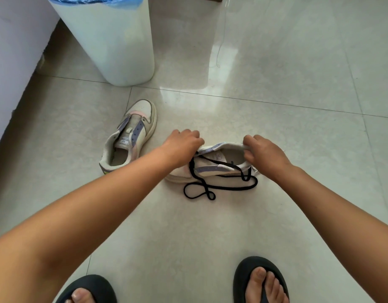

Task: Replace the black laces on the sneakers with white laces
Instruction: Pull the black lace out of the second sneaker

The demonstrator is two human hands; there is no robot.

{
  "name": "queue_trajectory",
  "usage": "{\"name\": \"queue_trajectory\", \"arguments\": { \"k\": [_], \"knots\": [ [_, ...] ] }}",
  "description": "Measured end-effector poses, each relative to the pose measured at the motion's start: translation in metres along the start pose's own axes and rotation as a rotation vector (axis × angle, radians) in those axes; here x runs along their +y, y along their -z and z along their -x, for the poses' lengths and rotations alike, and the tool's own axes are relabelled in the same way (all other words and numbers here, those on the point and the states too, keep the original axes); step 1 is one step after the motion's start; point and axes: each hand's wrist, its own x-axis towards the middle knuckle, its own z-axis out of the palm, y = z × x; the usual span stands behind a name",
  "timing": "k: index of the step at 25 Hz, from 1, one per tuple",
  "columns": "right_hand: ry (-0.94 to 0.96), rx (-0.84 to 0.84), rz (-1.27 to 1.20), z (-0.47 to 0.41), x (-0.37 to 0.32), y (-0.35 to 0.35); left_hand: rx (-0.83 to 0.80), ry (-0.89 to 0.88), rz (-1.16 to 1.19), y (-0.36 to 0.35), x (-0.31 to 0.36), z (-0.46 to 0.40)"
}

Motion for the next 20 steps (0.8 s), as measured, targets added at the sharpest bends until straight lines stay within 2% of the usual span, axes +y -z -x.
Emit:
{"name": "queue_trajectory", "arguments": {
  "k": [3, 6, 9, 11, 14, 16, 20],
  "knots": [
    [0.016, 0.031, 0.000, 0.000, -0.001, -0.004, -0.057, -0.047, -0.177, -0.005, 0.006, -0.001],
    [0.040, 0.015, 0.011, 0.001, -0.004, -0.004, -0.136, -0.055, -0.241, -0.007, 0.019, 0.007],
    [0.069, 0.010, 0.112, -0.004, 0.004, 0.002, -0.159, 0.156, -0.143, 0.008, 0.003, 0.013],
    [-0.012, 0.057, 0.208, -0.007, 0.017, 0.007, -0.269, 0.246, -0.125, 0.007, -0.001, 0.018],
    [-0.149, 0.060, 0.179, -0.009, 0.026, 0.011, -0.490, 0.160, -0.162, -0.010, 0.025, 0.028],
    [-0.144, 0.044, 0.177, -0.012, 0.027, 0.012, -0.561, 0.151, -0.161, -0.016, 0.026, 0.023],
    [-0.148, 0.055, 0.197, -0.013, 0.044, 0.019, -0.744, 0.258, -0.230, -0.028, 0.001, 0.042]
  ]
}}
